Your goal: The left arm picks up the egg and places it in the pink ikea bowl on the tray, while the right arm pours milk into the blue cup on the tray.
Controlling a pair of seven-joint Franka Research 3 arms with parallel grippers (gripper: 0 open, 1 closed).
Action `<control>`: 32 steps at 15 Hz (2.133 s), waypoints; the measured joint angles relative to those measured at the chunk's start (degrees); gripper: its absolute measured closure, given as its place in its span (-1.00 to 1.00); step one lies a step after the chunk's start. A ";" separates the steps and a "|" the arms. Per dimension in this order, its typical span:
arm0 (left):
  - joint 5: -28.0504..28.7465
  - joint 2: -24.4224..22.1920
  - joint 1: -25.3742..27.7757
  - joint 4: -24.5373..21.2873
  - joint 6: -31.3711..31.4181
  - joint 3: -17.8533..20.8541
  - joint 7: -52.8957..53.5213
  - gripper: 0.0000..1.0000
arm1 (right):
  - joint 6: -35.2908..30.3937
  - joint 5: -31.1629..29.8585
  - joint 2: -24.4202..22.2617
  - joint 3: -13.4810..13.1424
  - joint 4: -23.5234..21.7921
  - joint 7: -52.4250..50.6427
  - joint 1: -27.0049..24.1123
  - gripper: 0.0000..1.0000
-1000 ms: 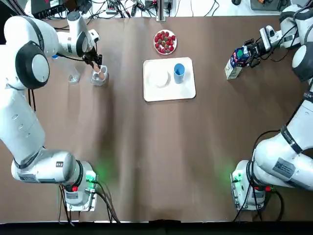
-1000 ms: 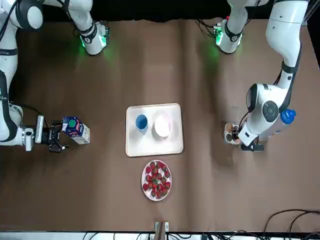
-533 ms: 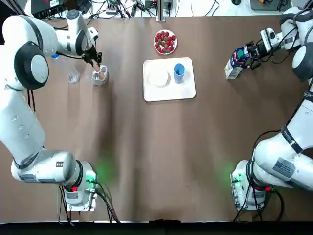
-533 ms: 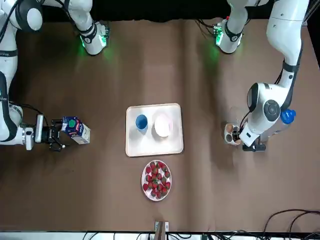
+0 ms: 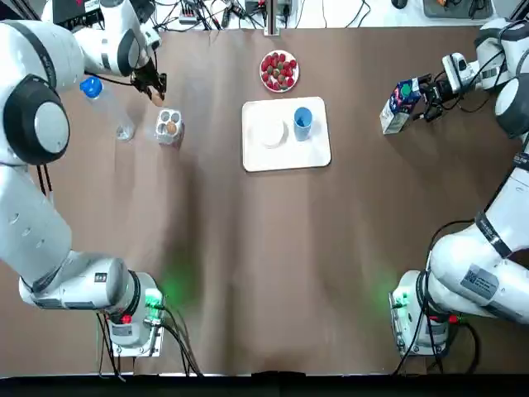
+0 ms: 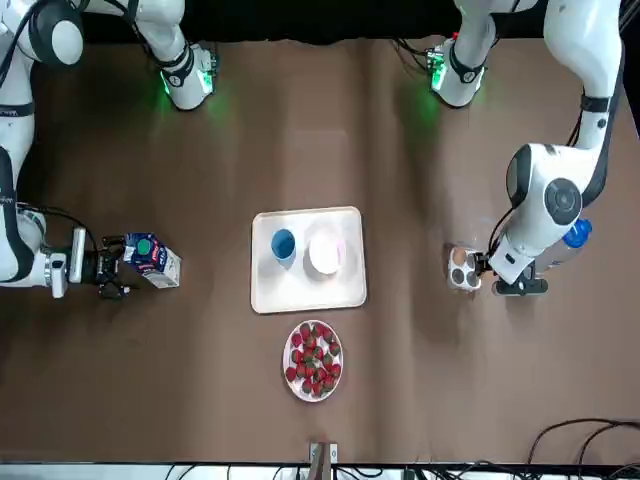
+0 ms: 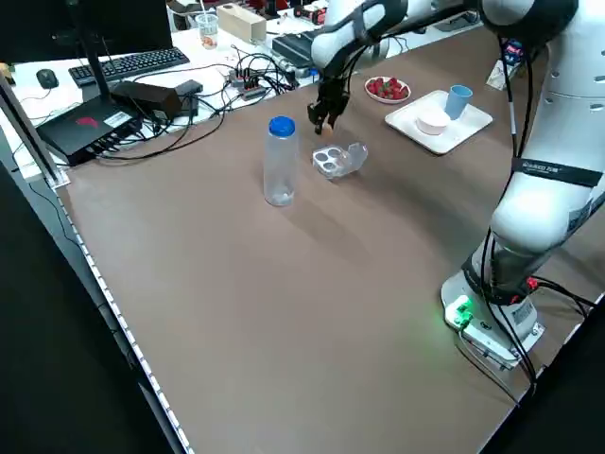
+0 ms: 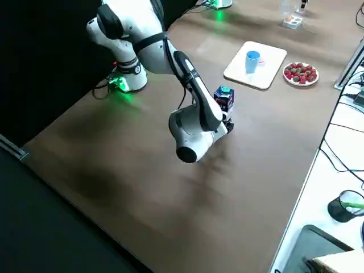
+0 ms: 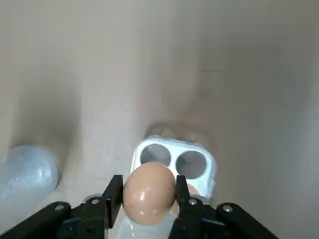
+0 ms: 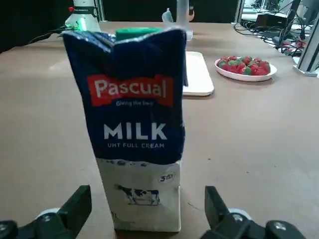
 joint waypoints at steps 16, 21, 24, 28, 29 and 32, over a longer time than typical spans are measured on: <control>-0.03 2.51 -17.81 10.13 -1.95 -14.52 -48.86 0.05 | -0.11 0.02 1.69 0.49 0.01 0.01 0.55 -1.00; -0.03 8.01 -21.47 15.01 -1.96 -14.32 -53.26 0.05 | -0.56 0.02 1.82 0.52 -0.11 0.03 0.73 -0.89; -0.03 9.46 -22.69 16.18 -1.90 -14.20 -54.18 0.05 | -0.57 0.02 1.86 0.53 -0.18 0.04 1.17 -0.82; -0.03 12.01 -25.20 19.05 -1.90 -12.96 -55.67 0.05 | -0.59 0.02 1.93 0.53 -0.34 0.08 1.62 -0.80; -0.03 12.65 -26.01 19.65 -1.88 -12.28 -55.83 0.05 | -0.60 0.02 1.96 0.53 -0.35 0.08 1.70 -0.77; -0.03 14.23 -28.55 20.40 -0.44 -9.86 -56.09 0.05 | -0.60 0.02 2.04 0.53 -0.36 0.66 1.81 -0.58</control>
